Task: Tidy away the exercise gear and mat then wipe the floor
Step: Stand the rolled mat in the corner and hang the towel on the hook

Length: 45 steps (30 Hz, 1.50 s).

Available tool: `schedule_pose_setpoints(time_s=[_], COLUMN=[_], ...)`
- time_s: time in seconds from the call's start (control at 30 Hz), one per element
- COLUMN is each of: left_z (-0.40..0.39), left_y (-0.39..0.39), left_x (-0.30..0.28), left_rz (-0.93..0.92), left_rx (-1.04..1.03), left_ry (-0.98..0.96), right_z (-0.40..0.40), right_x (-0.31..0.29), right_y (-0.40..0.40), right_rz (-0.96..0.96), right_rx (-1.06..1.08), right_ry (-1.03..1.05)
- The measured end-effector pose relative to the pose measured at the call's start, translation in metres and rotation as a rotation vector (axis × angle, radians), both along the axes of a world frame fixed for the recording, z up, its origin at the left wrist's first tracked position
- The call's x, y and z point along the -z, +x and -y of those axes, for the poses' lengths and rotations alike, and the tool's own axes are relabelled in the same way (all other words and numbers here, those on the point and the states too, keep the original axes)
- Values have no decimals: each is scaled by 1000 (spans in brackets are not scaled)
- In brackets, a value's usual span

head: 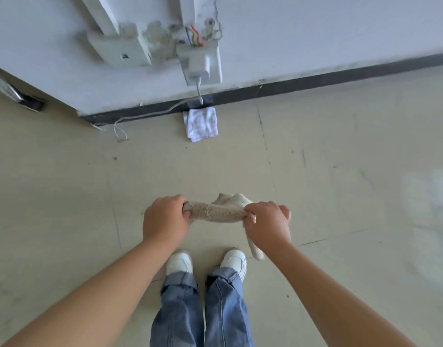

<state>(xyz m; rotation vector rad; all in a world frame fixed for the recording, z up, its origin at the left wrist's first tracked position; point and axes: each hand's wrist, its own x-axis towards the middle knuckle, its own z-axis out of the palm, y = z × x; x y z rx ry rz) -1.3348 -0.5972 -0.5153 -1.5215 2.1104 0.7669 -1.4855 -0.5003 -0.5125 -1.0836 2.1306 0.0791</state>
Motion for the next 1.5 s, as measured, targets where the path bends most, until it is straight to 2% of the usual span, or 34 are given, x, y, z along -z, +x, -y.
schedule_pose_setpoints(time_s=[0.17, 0.5, 0.63, 0.9, 1.17, 1.33, 1.5], left_z=[-12, -89, -160, -380, -583, -663, -718], left_y=[-40, -202, -275, -403, -553, -640, -767], left_x=[-116, -296, -360, -467, -538, -545, -541], left_rz=[-24, -228, -345, -452, -576, -616, -660], left_rx=[159, 637, 798, 1131, 1256, 1322, 1309], left_ry=[-12, -55, -30, 55, 5, -121, -166], right_z=[-34, -168, -255, -483, -678, -755, -810], right_x=[-113, -306, -364, -474, -533, -540, -533], right_y=[-25, -114, -148, -233, -342, -428, -558], right_rz=[-47, -202, -314, -579, -636, -667, -665], right_rx=[129, 708, 896, 985, 1175, 1230, 1250], right_ry=[-49, -292, -346, -330, -382, -412, -423])
